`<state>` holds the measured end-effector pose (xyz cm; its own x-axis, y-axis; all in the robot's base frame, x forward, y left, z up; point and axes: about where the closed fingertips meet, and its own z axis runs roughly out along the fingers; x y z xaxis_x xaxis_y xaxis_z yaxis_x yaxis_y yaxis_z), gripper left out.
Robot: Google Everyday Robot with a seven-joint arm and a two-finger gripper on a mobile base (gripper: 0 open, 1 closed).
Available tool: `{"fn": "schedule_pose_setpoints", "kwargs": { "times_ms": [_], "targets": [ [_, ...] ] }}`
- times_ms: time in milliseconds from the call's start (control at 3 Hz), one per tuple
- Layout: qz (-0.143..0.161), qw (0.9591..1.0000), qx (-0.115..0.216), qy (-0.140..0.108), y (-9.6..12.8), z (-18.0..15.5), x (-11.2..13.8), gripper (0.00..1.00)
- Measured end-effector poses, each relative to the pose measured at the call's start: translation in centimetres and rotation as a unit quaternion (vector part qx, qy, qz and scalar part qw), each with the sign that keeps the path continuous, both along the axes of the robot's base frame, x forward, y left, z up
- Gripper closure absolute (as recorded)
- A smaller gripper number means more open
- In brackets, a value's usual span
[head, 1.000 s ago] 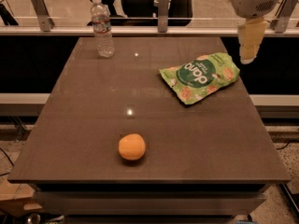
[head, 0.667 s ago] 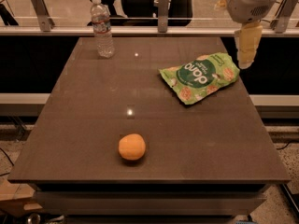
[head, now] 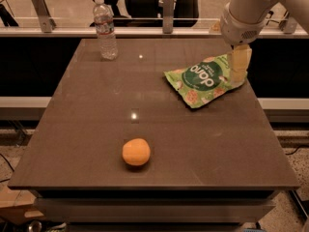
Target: Move green rice chip bag near water bottle
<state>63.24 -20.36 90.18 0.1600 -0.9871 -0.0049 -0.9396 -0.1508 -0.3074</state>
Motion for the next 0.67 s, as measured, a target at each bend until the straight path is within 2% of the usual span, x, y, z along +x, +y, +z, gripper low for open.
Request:
{"fn": "schedule_pose_setpoints", "kwargs": {
  "times_ms": [667],
  "targets": [
    [0.015, 0.9985, 0.046, 0.024, 2.3, -4.9, 0.4, 0.00]
  ]
}}
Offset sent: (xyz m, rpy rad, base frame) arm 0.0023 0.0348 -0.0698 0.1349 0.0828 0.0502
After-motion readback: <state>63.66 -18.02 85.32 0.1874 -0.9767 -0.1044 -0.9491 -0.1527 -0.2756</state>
